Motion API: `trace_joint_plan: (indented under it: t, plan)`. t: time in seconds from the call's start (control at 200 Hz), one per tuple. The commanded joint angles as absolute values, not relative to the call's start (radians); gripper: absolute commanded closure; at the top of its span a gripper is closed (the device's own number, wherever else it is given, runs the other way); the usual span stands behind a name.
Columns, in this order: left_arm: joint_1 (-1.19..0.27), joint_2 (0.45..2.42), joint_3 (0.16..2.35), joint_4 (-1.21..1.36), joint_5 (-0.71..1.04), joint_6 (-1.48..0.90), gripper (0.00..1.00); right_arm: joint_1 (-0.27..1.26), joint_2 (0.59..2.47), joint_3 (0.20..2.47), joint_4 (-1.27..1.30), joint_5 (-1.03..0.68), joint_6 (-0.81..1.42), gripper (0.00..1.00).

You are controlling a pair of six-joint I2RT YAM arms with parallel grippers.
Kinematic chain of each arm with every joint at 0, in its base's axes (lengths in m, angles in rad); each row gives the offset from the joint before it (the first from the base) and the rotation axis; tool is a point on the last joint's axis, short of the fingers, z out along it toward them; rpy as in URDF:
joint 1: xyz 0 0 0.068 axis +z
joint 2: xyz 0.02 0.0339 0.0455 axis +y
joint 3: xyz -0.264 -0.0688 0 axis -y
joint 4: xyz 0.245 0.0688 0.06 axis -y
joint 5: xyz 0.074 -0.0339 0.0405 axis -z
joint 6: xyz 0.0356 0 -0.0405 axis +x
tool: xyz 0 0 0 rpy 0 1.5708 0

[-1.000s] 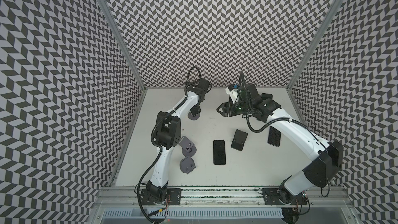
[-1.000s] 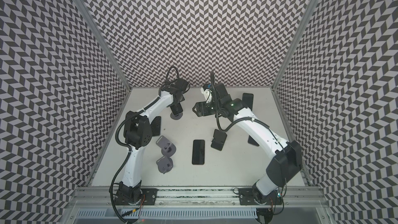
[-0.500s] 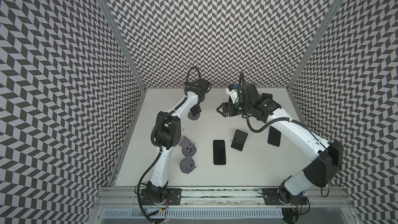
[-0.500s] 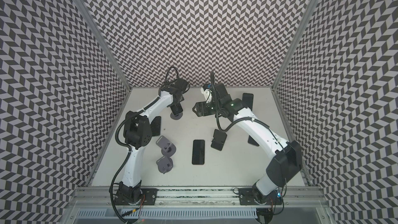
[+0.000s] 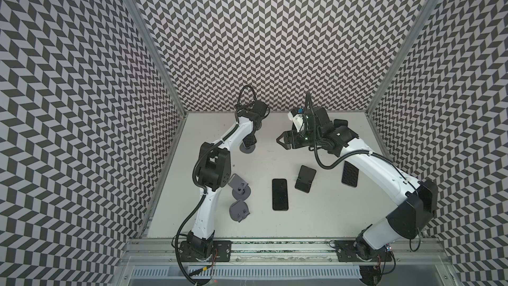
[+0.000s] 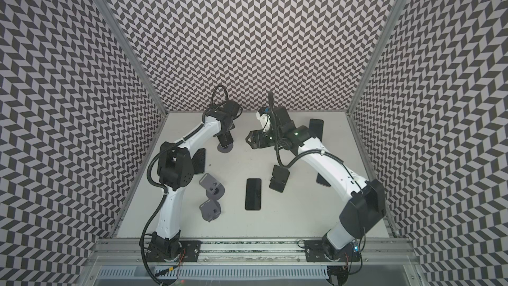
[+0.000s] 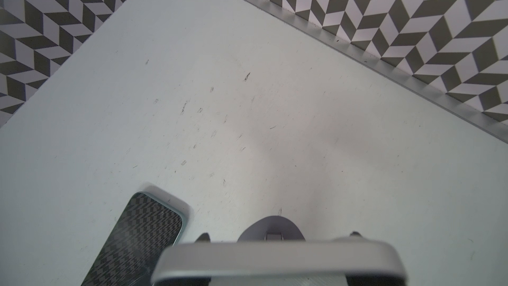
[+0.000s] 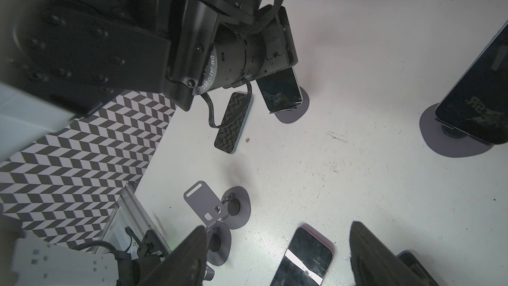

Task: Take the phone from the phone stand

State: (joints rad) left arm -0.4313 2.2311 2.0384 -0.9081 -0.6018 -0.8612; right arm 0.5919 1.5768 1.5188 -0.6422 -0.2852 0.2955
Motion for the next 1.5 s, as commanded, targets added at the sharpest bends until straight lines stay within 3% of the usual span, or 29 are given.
trace_joint_plan:
  t: [0.0,1.492]
  plan:
    - [-0.429,2.178,2.027,-0.903,-0.653,-0.863,0.3,0.598,1.584,1.521,-0.599,-0.29,0.285,0.21]
    - [-0.428,2.132,2.026,-0.875,-0.701,-0.828,0.31,0.597,1.595,1.517,-0.597,-0.297,0.292,0.22]
